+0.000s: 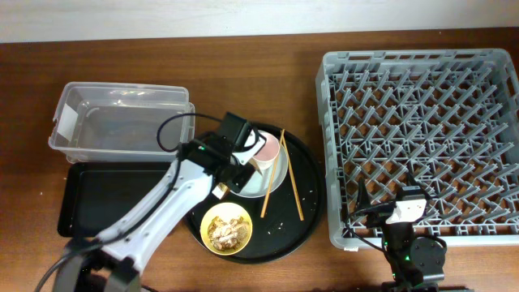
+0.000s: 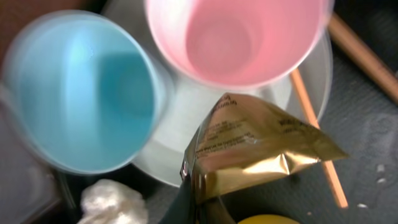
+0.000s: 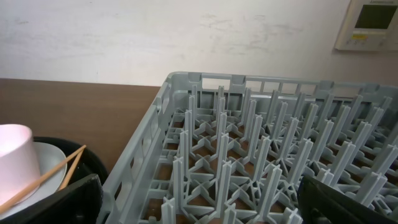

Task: Sort waste into correct bins and load items into the dishwasher rack
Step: 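Grasp the gold wrapper with the left gripper and drop it in the clear bin, then move the left gripper to the white tissue and grasp it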

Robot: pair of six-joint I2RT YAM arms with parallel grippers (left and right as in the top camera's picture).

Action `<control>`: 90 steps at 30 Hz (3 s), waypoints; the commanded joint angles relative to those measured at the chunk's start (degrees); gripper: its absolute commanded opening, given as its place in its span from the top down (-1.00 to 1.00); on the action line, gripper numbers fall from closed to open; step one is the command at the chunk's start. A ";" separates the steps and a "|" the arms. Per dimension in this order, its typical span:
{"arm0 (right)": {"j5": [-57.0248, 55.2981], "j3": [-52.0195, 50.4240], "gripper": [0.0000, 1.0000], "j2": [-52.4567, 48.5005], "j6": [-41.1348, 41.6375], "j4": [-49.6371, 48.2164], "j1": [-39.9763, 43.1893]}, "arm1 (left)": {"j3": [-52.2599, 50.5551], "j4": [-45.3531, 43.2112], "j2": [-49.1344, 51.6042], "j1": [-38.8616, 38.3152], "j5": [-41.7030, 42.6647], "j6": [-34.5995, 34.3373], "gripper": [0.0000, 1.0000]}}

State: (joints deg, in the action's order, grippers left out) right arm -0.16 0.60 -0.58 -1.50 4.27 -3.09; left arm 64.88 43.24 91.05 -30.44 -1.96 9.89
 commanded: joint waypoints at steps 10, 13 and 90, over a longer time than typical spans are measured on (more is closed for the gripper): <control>-0.33 -0.28 -0.97 0.33 0.22 0.31 -0.28 | 7.43 -5.97 -13.14 7.85 -25.49 0.09 0.99; -0.33 -0.28 -0.96 0.33 0.22 0.31 -0.28 | 7.43 -11.52 -8.76 16.50 -25.46 0.09 0.99; -0.33 -0.28 -0.96 0.33 0.22 0.31 -0.28 | -20.98 -16.68 -7.32 9.20 -13.92 -33.38 -0.50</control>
State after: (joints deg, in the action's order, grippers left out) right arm -0.16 0.60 -0.58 -1.52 4.27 -3.11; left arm 44.45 27.68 81.41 -21.21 -15.68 -23.55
